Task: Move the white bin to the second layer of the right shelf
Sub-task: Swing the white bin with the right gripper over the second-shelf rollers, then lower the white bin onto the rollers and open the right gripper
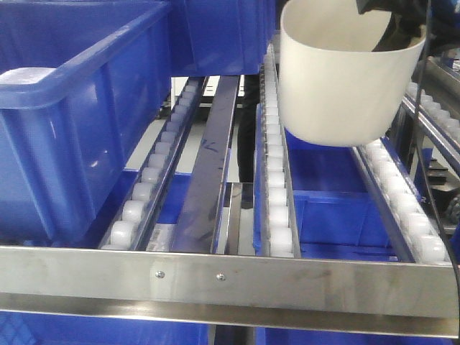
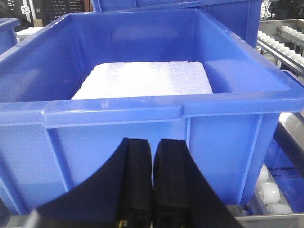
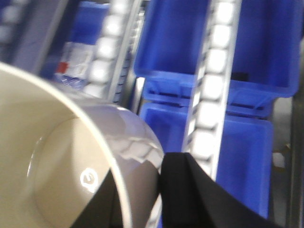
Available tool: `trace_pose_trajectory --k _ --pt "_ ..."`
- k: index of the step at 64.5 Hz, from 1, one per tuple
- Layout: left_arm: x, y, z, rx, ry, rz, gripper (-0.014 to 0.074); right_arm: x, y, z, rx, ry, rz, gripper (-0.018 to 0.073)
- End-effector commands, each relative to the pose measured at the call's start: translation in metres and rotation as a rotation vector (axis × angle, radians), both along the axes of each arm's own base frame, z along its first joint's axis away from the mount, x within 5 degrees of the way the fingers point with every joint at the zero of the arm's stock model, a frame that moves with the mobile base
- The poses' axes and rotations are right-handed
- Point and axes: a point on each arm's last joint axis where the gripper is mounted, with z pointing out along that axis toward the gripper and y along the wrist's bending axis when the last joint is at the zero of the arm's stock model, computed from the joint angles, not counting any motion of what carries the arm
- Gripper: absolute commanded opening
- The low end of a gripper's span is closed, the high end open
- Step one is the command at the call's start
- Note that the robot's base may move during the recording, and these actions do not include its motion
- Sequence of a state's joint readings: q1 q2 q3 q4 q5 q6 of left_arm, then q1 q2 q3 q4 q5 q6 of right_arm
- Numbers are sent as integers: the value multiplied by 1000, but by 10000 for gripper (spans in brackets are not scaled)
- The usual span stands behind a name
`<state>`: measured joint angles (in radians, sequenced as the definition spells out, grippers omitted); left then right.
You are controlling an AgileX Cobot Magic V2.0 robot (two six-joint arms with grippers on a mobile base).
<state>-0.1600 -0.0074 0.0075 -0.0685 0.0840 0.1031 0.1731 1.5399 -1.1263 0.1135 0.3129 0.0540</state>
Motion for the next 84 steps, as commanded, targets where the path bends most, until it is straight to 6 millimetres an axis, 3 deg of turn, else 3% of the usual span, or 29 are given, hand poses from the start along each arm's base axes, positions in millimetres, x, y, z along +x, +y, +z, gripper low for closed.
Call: trace_pose_trajectory --k 1,32,84 --pt "0 1 -4 -19 -59 6 85 11 -7 28 26 -125 -31 57" --pt "0 1 -4 -19 -59 6 85 36 -5 -15 7 -15 -38 57" --pt "0 1 -4 -19 -59 6 85 45 -12 -35 -1 33 -57 57"
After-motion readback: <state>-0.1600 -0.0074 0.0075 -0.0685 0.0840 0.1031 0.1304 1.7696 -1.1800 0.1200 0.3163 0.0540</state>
